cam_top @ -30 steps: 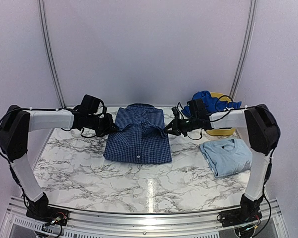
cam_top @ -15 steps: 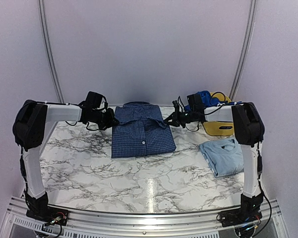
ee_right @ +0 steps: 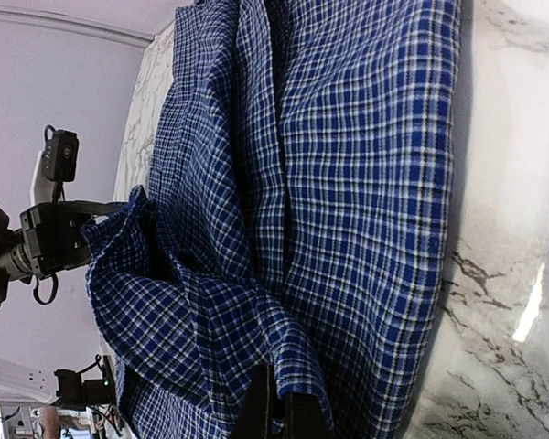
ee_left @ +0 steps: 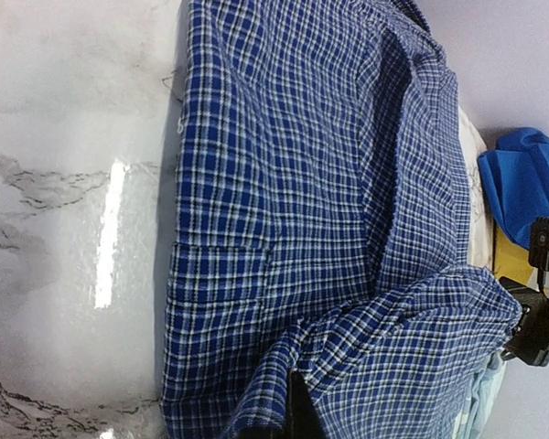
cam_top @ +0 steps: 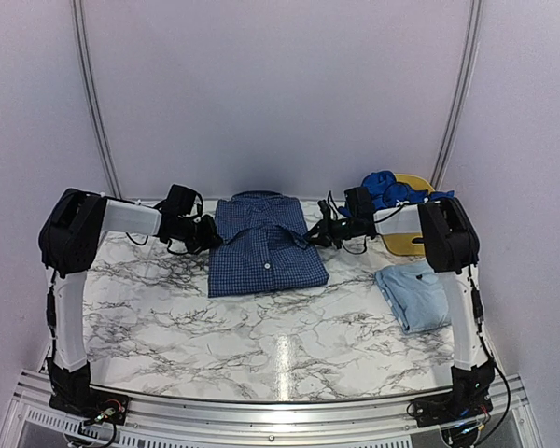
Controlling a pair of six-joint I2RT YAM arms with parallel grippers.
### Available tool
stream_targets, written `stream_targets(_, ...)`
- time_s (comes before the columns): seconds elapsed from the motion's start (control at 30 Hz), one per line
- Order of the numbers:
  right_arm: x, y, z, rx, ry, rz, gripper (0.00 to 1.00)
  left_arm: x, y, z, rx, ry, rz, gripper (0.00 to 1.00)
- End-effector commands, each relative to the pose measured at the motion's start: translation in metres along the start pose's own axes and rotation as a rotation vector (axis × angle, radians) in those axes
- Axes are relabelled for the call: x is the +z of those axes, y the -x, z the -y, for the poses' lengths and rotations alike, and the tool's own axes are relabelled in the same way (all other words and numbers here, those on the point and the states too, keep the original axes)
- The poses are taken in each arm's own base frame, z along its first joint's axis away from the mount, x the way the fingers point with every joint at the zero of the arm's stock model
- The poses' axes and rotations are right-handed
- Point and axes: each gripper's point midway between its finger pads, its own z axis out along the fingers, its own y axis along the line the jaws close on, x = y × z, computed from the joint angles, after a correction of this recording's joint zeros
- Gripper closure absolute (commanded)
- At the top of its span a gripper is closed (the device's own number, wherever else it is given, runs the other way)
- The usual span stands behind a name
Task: Fold and stack the mixed laundry pile
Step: Fold the rectangle-folded shirt at the center of the board.
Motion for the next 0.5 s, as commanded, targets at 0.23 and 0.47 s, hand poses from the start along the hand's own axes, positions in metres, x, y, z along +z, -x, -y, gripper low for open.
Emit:
stream_targets(0.23,0.002,-0.056,0.016,0.044,-0.043,-0.081,1.0,0.01,-0.06,-0.036,0.018,0.092,-0.109,1.0)
stream_targets(0.47,-0.037,-0.102,-0.045,0.012,0.017,-0.084,1.0,-0.053,-0.08,-0.015,0.061,0.034,-0.064,1.0)
